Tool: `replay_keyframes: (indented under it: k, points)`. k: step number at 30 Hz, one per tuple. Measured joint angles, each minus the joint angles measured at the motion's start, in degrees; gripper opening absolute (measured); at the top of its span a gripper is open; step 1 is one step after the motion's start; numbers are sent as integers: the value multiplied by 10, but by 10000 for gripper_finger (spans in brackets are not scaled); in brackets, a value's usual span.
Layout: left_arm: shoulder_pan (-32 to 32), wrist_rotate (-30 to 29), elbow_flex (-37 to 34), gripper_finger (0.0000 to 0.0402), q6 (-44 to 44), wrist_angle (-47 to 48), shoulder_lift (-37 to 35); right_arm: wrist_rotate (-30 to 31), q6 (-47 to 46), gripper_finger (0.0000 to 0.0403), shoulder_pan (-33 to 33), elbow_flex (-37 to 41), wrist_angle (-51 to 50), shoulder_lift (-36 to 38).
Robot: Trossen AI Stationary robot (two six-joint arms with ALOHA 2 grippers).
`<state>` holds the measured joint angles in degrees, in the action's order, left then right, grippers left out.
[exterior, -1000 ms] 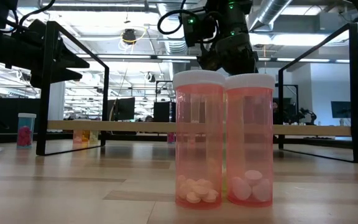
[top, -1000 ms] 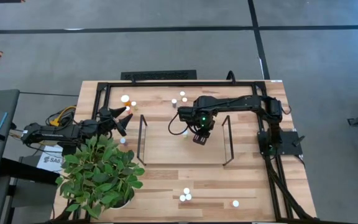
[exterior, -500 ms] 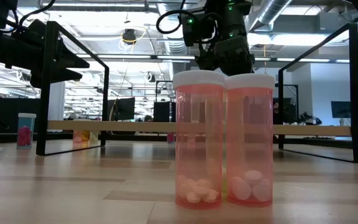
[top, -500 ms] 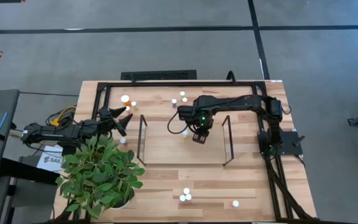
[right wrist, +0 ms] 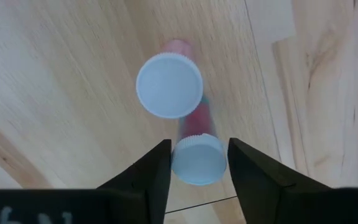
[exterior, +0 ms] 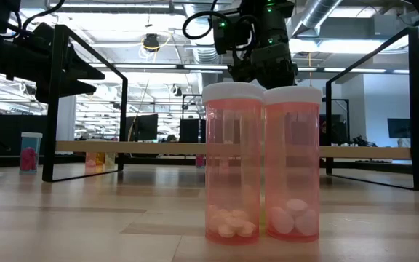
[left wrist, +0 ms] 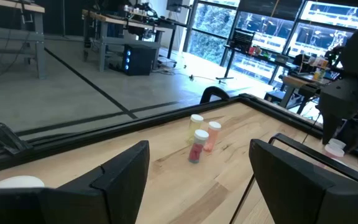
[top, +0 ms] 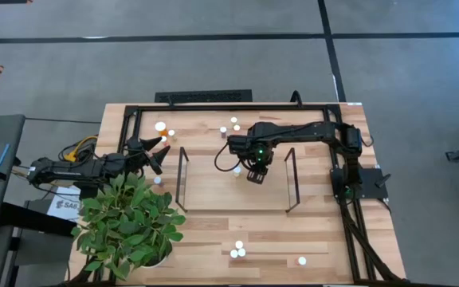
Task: Pick and place medicine bottles onto shelf by color
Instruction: Put the blue pill bottle on the shelf, then put the red pill bottle on the shelf
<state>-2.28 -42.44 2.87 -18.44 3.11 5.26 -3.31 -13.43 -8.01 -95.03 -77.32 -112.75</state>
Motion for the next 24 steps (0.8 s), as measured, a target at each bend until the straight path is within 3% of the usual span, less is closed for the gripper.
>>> replay_keyframes:
  k: [10, 19, 24]
  points:
    - [0, 0, 0, 265, 0, 0, 0, 1, -11, 231, 0, -5, -27, 6]
    - [0, 0, 0, 265, 0, 0, 0, 4, -16, 234, 0, -49, -96, 28]
    - [0, 0, 0, 265, 0, 0, 0, 5, -42, 234, -3, -87, -127, 80]
